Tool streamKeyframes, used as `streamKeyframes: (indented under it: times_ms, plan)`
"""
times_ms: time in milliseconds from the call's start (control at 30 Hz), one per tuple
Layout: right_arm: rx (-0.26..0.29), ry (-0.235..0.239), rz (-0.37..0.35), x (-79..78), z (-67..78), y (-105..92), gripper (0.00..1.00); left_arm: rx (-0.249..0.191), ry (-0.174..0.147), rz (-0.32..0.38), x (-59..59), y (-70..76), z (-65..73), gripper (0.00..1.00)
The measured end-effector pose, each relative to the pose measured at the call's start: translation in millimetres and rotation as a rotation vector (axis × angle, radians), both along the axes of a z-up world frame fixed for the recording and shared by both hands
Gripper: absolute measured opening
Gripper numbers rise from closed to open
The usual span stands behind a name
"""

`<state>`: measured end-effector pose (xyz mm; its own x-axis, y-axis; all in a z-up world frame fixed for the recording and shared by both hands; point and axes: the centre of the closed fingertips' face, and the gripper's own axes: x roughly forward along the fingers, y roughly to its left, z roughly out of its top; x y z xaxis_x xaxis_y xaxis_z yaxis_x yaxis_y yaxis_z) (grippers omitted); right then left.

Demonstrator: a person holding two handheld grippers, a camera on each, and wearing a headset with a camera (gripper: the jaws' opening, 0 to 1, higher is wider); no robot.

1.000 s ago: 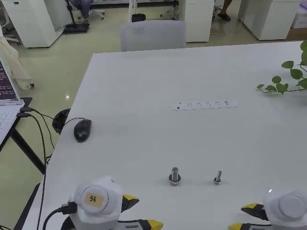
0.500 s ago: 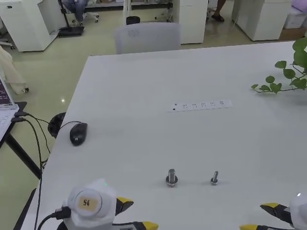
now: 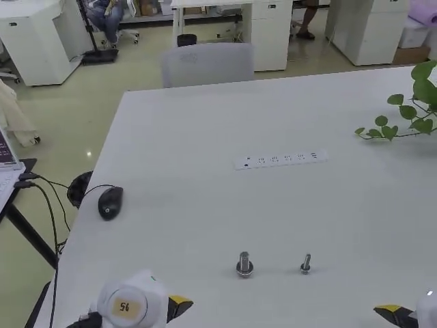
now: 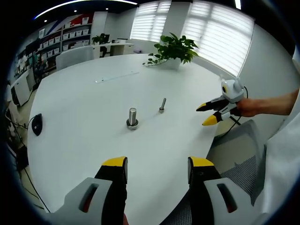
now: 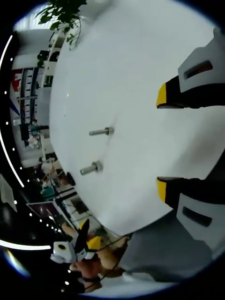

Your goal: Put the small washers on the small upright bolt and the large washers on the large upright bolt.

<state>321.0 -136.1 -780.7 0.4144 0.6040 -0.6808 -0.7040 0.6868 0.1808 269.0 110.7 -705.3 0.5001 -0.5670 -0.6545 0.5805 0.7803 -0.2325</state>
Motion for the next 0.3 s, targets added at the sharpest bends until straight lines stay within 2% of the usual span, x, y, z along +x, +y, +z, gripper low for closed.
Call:
streamKeyframes:
  times_ms: [300]
  plan:
    - [-0.006,0.011,0.006,-3.9,-3.2,1.1,0.6,-0.003,-0.001,0.017,0.4,3.2,0.8,0.51]
